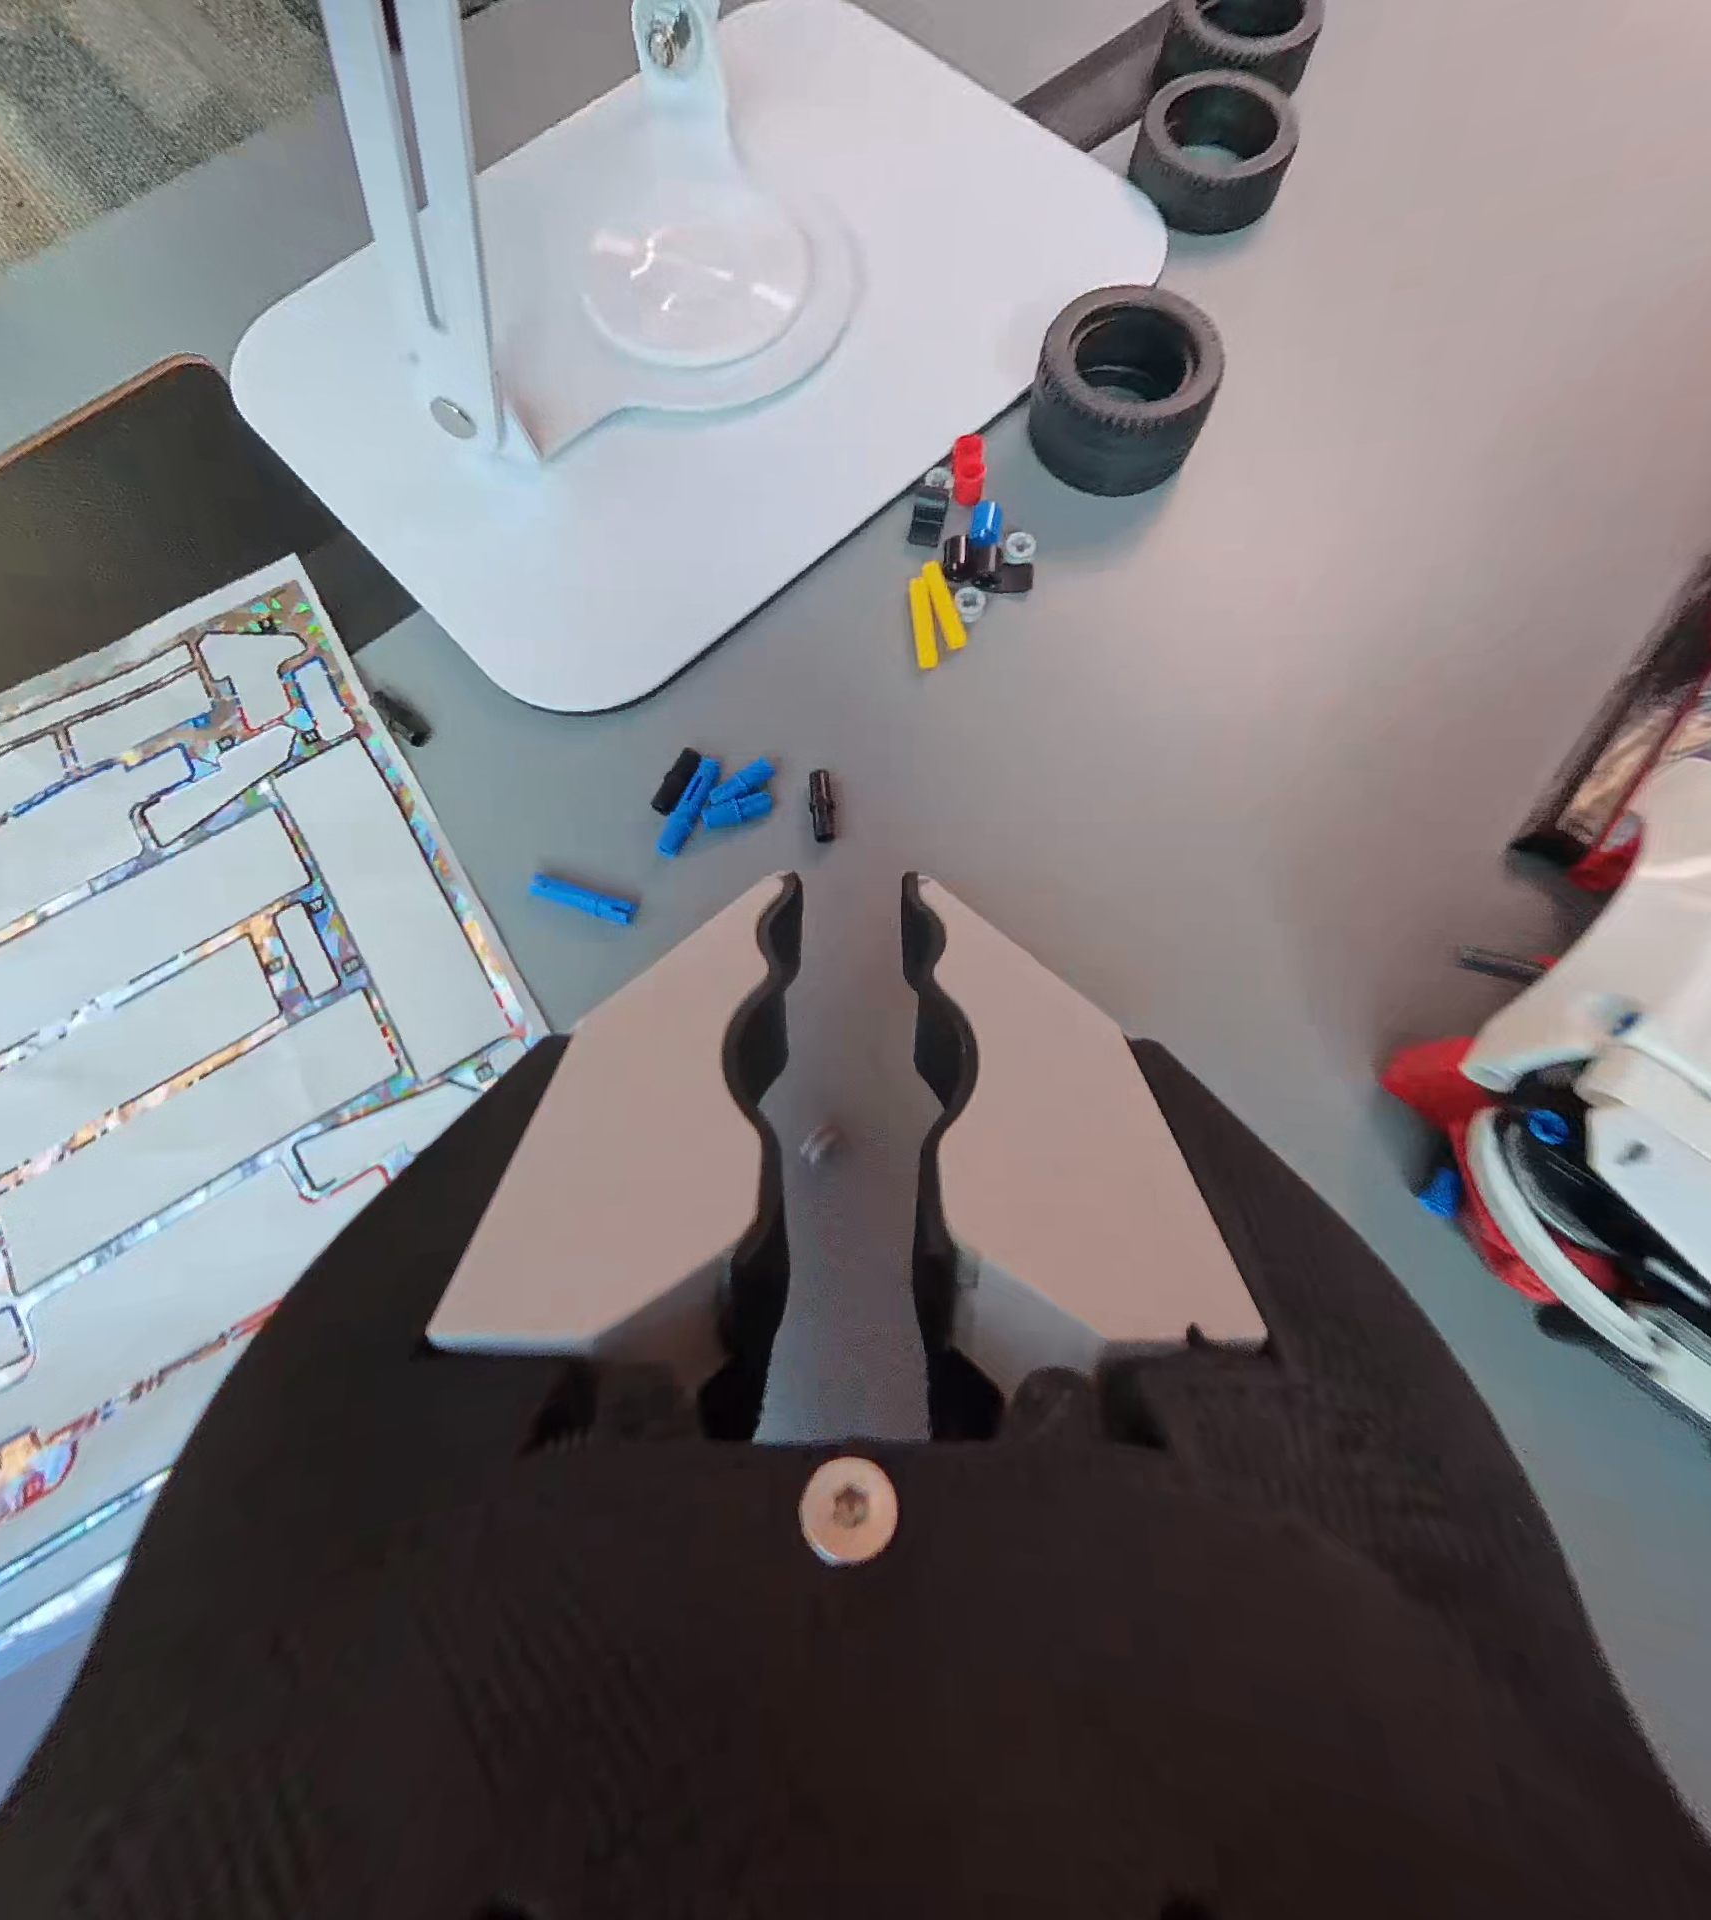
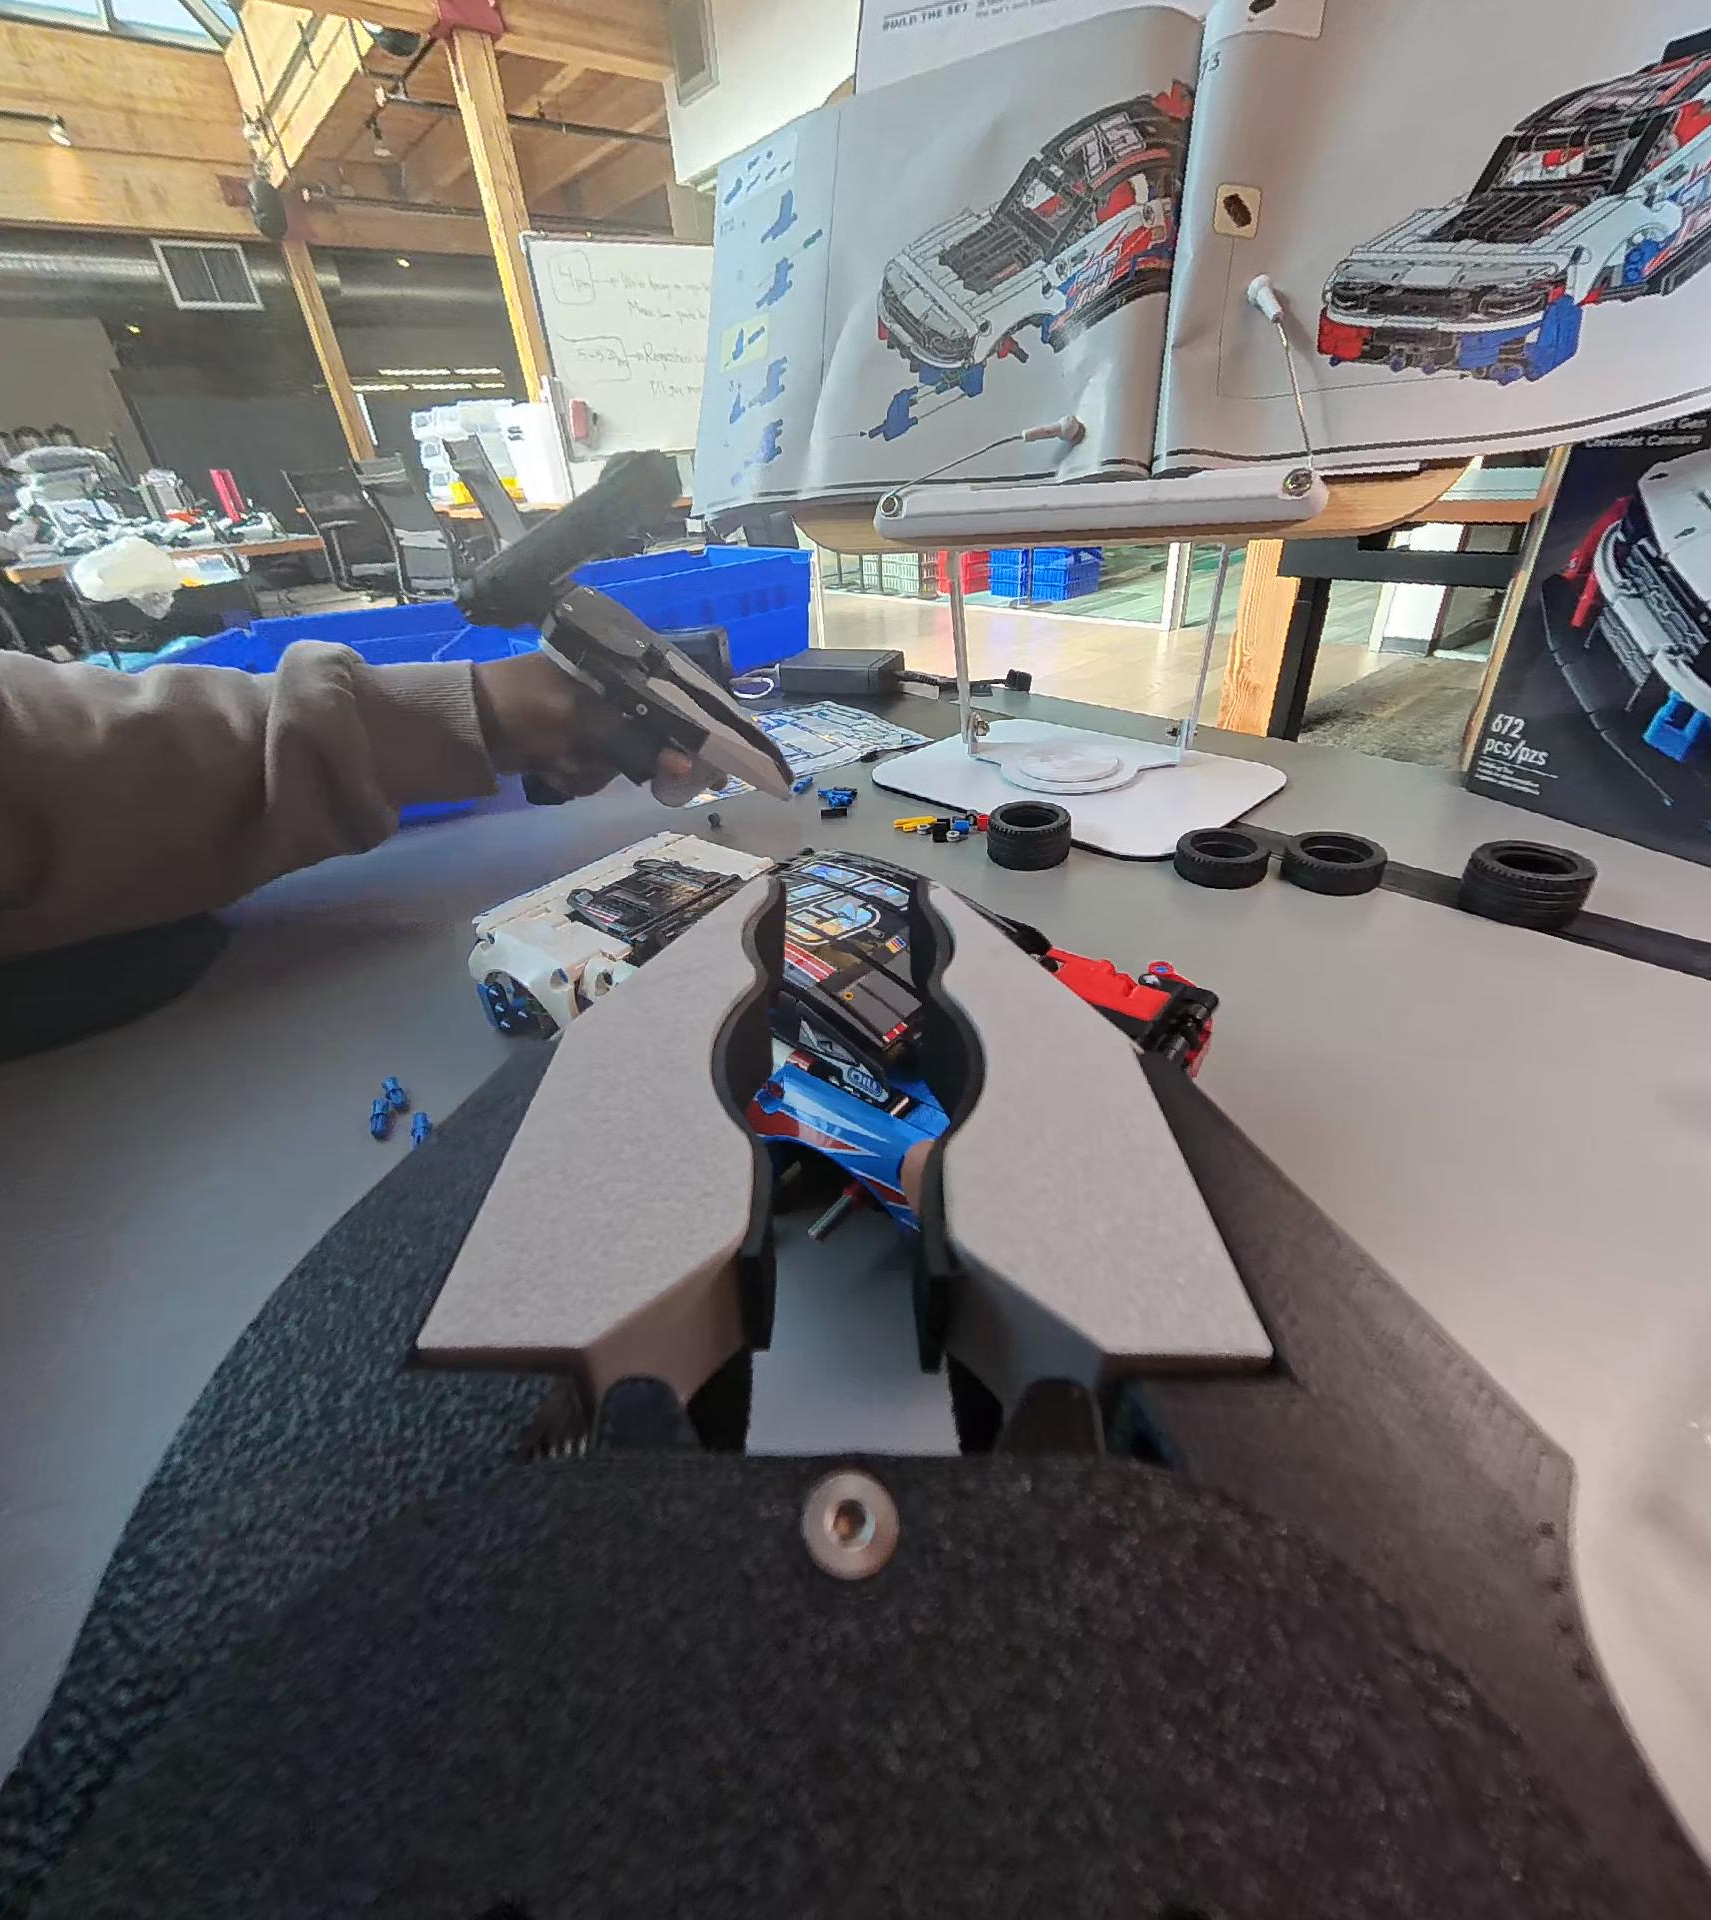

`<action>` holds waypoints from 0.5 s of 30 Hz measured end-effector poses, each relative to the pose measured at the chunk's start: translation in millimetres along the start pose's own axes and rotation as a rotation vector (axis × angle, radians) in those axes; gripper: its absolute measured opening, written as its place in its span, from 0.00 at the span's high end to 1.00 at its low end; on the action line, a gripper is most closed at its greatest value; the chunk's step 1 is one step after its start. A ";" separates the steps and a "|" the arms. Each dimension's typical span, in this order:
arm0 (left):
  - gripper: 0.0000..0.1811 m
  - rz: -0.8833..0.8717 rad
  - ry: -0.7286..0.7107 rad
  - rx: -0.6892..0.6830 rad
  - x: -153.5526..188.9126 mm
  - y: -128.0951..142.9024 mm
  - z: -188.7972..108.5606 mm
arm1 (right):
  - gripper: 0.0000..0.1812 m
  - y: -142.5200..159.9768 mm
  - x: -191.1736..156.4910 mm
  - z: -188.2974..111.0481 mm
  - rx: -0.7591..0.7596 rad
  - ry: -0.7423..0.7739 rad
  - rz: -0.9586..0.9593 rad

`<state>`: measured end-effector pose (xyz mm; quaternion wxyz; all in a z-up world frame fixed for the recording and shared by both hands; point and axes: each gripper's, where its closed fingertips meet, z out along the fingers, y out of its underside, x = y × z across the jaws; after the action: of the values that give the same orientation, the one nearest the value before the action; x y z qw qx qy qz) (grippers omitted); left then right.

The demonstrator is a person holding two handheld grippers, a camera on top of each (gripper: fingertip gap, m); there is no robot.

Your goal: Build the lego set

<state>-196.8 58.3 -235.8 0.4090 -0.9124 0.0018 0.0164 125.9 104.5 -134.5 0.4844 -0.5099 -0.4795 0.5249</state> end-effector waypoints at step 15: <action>0.99 0.141 0.037 -0.036 22.3 -13.1 12.7 | 0.89 -1.5 1.9 -1.9 0.005 0.000 0.005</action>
<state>-174.7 76.7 -235.1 0.3903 -0.9173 0.0733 0.0281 127.8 106.5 -133.1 0.4843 -0.5101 -0.4767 0.5273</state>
